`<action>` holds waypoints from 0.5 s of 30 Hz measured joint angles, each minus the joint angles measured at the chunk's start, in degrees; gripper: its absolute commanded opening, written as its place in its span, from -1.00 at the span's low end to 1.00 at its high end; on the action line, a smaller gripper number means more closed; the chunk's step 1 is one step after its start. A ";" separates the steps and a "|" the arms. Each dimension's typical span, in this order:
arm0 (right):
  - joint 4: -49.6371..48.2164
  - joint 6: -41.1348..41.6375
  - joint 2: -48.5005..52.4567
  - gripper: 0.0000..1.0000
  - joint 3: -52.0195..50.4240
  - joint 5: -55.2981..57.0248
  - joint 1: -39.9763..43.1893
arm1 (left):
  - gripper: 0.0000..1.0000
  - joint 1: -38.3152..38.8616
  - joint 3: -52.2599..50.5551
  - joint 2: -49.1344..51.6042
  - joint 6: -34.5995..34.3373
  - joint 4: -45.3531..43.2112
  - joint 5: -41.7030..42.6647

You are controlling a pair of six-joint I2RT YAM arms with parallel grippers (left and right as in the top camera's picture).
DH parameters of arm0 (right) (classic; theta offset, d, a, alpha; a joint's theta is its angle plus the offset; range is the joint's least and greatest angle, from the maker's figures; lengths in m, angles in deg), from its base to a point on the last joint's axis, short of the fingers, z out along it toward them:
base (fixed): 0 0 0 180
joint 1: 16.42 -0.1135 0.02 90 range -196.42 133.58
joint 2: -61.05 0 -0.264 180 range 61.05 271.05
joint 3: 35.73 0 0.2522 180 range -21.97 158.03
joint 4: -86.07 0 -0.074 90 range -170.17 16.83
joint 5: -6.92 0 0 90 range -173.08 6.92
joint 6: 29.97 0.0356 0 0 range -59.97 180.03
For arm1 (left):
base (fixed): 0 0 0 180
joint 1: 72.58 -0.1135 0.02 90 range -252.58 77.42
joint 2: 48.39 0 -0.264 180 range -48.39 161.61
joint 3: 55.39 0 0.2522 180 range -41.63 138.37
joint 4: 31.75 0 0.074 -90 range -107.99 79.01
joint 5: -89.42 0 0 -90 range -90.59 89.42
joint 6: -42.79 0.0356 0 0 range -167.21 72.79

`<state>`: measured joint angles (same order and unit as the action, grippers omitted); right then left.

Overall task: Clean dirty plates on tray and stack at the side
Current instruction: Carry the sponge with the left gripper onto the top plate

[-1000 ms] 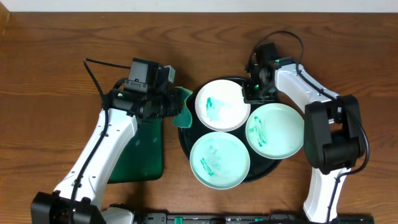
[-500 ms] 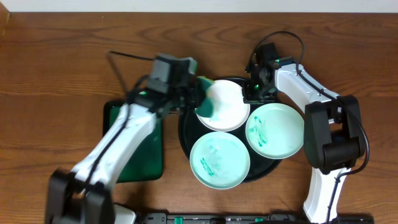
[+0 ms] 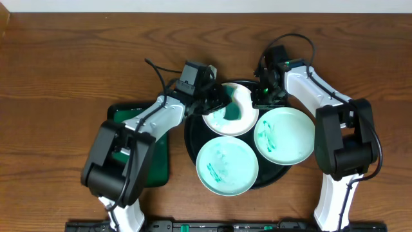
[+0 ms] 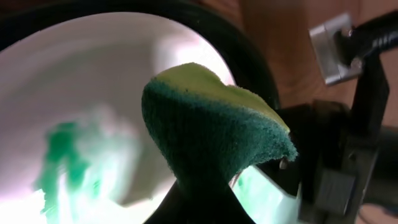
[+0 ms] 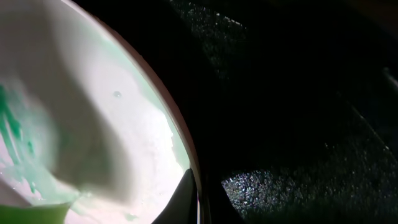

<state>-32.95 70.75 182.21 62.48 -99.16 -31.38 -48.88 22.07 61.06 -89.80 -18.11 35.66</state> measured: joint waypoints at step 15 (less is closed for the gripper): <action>1.49 0.22 0.00 -0.98 0.11 -0.17 0.00 | -0.86 0.02 2.54 6.69 -9.97 4.42 -0.02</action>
<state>-31.46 70.97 182.21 62.59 -99.33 -31.38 -48.86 24.61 67.75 -99.77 -13.70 35.64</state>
